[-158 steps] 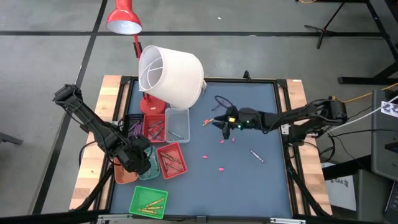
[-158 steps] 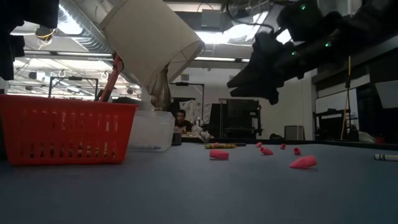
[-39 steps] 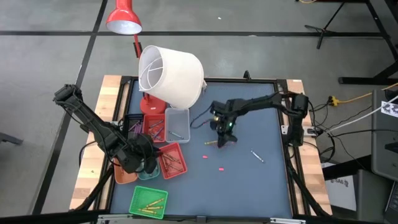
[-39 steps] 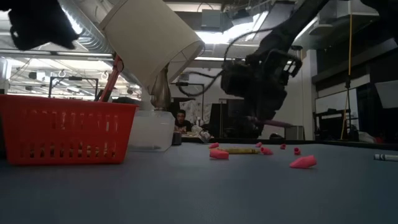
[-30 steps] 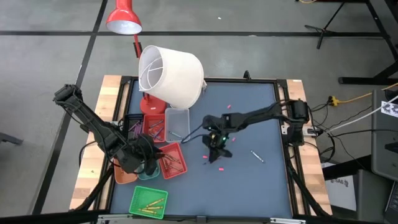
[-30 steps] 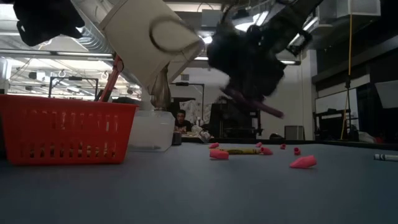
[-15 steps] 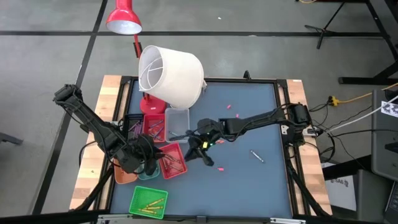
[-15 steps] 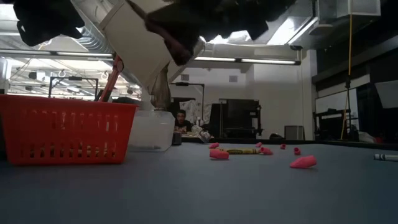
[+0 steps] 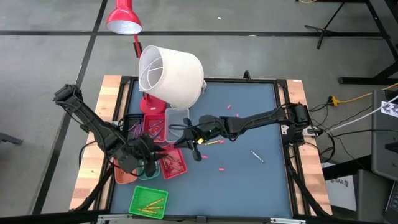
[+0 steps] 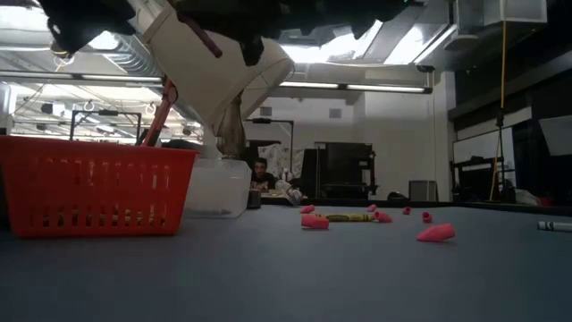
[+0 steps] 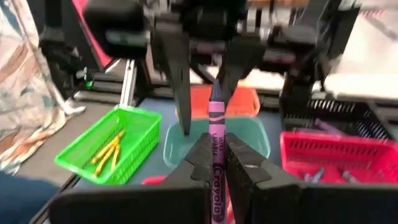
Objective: Sort crayons
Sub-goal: Put the violet crayon into the black bin
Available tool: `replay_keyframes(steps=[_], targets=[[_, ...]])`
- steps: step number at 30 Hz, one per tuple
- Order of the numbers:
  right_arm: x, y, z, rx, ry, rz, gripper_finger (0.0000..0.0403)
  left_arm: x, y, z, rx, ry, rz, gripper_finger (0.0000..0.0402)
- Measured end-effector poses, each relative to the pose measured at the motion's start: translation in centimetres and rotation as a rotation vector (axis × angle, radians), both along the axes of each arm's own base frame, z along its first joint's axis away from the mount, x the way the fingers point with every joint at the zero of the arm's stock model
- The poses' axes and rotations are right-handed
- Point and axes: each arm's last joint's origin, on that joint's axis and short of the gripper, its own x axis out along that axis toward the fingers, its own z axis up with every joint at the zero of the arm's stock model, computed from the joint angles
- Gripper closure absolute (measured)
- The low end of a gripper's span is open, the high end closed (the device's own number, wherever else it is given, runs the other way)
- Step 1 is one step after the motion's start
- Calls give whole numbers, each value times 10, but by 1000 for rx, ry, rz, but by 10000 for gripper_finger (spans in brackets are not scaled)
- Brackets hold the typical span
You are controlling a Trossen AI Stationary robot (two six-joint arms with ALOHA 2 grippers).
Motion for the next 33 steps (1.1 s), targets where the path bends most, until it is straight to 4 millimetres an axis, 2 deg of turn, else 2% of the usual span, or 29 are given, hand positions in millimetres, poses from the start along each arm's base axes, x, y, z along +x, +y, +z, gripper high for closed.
replay_keyframes(steps=[14,22,33], targets=[[4,0,27,51,-271,-22,382,10,4,15,330,-133,37,308],[4,-1,35,56,-359,-57,382,24,12,26,374,-186,3,308],[3,-1,36,54,-367,-56,382,34,21,33,366,-234,11,308]])
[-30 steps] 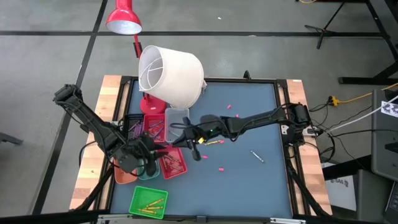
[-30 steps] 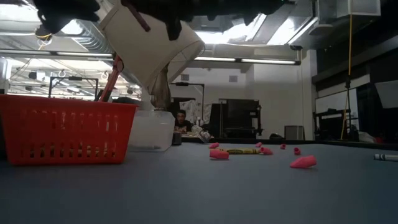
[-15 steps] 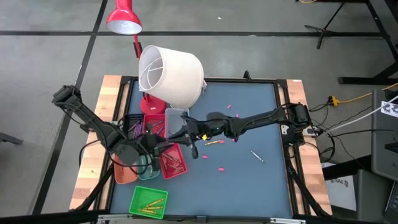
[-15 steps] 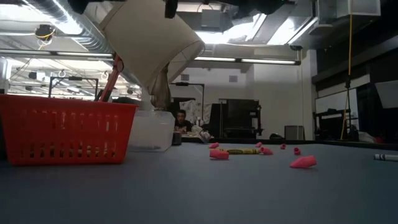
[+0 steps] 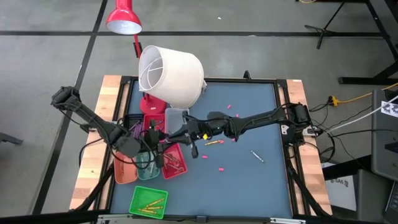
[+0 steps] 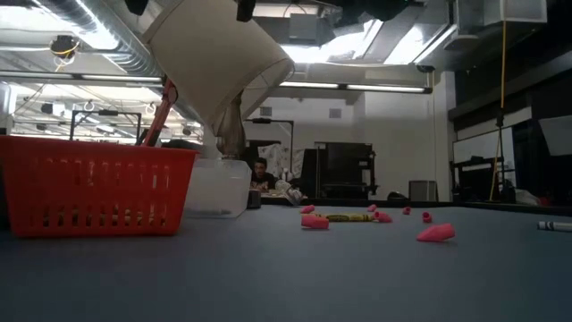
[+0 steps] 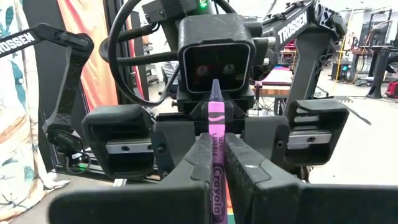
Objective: Sort crayons
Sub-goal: Put the violet crayon into the black bin
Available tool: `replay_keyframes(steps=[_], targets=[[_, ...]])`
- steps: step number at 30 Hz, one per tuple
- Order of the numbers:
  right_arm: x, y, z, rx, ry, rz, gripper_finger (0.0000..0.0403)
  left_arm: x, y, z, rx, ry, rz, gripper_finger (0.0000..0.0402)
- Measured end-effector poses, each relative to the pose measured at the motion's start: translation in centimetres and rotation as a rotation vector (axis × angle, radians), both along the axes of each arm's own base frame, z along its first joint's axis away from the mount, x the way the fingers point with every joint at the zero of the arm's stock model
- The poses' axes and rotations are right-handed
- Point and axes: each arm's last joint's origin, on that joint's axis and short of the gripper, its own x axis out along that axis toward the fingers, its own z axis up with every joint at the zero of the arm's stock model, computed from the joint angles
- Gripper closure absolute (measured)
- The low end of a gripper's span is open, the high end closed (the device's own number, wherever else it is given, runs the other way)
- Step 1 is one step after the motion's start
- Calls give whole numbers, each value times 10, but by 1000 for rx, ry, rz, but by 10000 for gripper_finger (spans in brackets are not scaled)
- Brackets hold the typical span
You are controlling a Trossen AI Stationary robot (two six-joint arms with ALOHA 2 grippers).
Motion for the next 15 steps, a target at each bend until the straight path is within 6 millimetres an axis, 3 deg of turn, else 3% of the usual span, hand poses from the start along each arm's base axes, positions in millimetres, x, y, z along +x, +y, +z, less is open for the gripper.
replay_keyframes(steps=[8,15], targets=[[0,0,0,0,4,0,381,0,1,0,0,0,4,314],[0,0,-1,0,7,-1,381,0,1,0,2,3,4,369]])
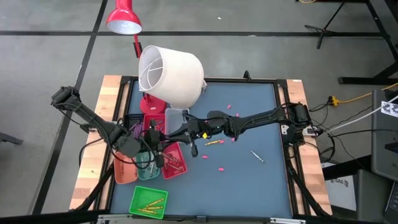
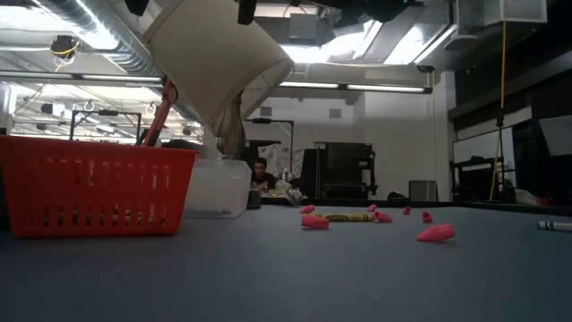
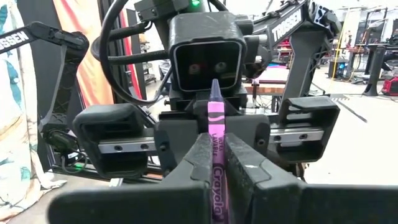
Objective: Sort crayons
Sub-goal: Put the violet crayon into the black bin
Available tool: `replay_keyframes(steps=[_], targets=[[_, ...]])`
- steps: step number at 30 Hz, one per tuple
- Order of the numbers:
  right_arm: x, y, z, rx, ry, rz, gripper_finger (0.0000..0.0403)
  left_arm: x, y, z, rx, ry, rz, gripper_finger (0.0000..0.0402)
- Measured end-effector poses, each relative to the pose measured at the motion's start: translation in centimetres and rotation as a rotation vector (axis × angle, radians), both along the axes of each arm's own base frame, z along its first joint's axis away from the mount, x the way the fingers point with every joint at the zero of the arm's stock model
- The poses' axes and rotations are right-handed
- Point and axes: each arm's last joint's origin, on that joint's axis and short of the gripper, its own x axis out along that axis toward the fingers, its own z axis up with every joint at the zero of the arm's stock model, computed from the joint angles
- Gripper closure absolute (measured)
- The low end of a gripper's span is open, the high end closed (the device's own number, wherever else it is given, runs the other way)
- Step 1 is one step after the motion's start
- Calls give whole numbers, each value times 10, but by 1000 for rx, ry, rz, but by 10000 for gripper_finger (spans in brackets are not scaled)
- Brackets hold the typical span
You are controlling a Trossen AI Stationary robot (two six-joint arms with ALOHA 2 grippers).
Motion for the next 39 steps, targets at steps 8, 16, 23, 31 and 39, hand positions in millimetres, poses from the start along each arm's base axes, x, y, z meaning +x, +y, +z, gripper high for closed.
replay_keyframes(steps=[8,16,23,31,39], targets=[[0,0,0,0,3,2,381,0,0,0,1,3,1,388],[0,0,-5,-2,46,5,309,-1,-1,-1,1,5,-2,391],[-2,-2,-8,-11,127,45,249,-10,-5,-4,-88,31,-2,392],[-13,-14,-13,-19,351,50,242,-51,7,-14,-330,203,43,391],[-21,-7,-39,-32,604,74,242,-93,39,-32,-430,418,380,390]])
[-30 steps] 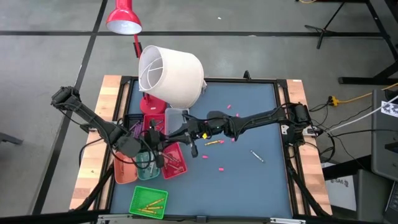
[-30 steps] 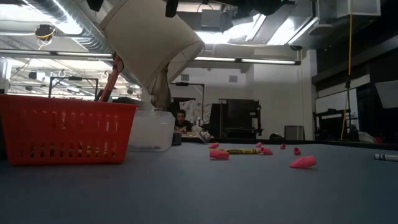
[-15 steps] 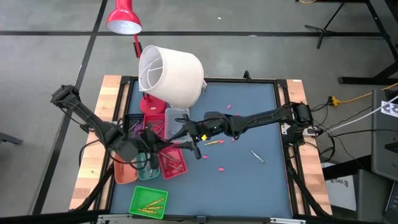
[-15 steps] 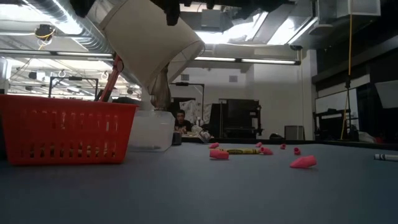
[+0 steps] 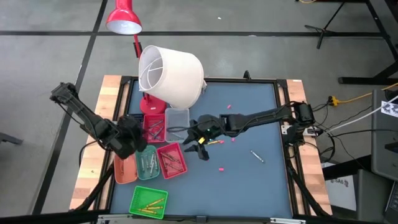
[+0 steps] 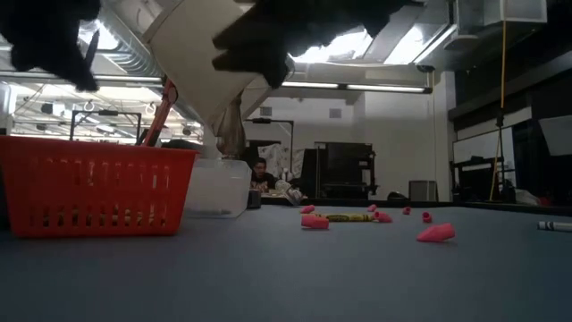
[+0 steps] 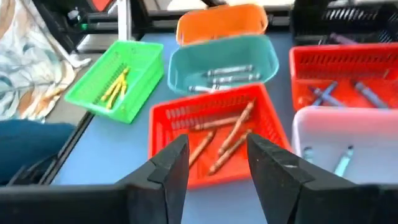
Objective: Sort crayons
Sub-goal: Put the violet crayon into the black bin, then put the yellow crayon into the green bin
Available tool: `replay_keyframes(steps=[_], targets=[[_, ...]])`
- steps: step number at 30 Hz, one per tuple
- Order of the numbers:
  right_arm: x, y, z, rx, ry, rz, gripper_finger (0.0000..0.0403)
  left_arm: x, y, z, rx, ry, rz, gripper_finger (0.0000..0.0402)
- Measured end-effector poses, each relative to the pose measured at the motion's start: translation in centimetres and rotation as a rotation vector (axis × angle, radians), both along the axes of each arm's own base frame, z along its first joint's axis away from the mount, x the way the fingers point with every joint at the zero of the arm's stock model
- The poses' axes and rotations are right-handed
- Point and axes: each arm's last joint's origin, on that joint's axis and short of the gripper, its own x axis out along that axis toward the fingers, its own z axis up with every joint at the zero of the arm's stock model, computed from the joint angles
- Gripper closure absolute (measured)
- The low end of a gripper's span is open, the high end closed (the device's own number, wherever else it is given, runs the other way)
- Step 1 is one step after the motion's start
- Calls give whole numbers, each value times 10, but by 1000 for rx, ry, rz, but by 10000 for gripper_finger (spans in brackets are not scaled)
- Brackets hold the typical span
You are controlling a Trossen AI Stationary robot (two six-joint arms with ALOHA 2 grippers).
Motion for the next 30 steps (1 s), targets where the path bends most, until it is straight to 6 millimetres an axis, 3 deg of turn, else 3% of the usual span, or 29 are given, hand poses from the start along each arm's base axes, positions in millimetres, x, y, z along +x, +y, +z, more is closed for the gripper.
replay_keyframes(steps=[7,11,18,30], targets=[[-5,17,-10,-10,87,42,242,-14,15,-9,-67,177,200,390],[-7,32,-10,-11,87,77,242,-15,17,-22,-107,241,246,390],[-17,54,-18,-29,179,135,242,-10,19,-26,-85,268,268,388],[-56,59,-14,-202,456,99,242,-9,20,-26,-85,281,284,316]])
